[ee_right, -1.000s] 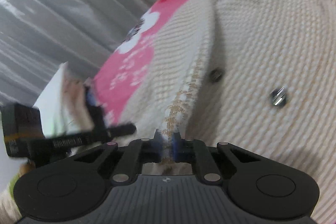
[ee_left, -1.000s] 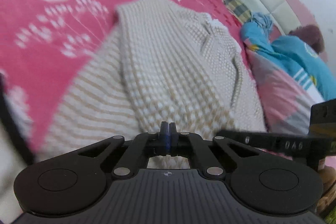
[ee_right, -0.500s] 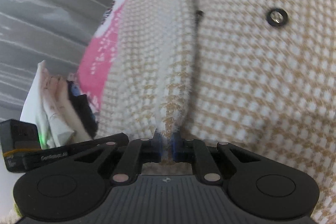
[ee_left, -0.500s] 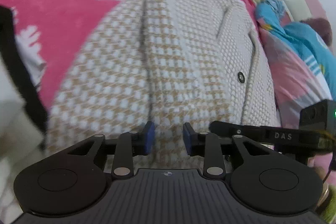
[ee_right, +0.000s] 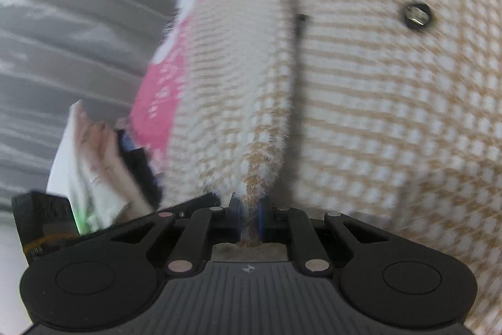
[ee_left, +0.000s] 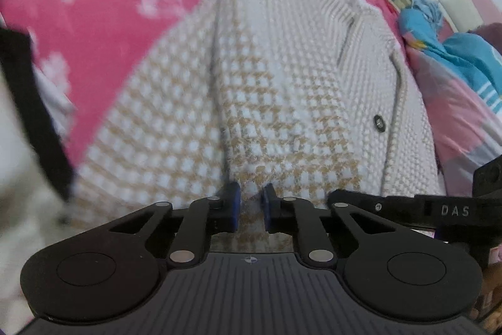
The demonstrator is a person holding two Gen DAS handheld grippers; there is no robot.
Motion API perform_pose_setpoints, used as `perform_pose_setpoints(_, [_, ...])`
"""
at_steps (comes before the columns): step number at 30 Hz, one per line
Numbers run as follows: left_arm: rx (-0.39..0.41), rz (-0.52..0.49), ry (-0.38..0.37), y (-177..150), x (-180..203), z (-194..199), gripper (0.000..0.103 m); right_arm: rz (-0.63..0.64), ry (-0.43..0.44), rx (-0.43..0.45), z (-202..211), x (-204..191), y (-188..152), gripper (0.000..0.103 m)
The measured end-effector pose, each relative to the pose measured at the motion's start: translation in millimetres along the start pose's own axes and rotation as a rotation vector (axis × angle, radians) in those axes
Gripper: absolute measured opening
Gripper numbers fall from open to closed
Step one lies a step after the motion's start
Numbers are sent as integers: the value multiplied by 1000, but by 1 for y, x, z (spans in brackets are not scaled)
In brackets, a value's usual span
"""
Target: Fold clothes
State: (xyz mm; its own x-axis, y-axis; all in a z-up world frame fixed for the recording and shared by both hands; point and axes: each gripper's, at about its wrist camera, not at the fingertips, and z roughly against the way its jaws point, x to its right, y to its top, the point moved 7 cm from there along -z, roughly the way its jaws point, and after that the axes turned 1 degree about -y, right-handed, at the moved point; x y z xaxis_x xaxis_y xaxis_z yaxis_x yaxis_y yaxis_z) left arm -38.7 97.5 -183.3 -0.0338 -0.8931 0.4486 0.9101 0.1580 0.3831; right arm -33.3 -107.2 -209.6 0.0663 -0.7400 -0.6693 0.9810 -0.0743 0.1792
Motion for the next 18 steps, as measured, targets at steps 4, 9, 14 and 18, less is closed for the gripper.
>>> perform_pose_setpoints(4, [35,-117,72,12,-7,40,12,62,-14,-26,-15,-18,-10,11])
perform_pose_setpoints(9, [-32,-188,183,6,-30,29,12,139,-32,-59,-35,-40,-23,11])
perform_pose_setpoints(14, [-70,-233,213,-5,-36,14,13,217,-50,-91,-54,-61,-36,11])
perform_pose_setpoints(18, [-85,-266,236,-14,-39,4,13,229,-56,-102,-65,-63,-43,11])
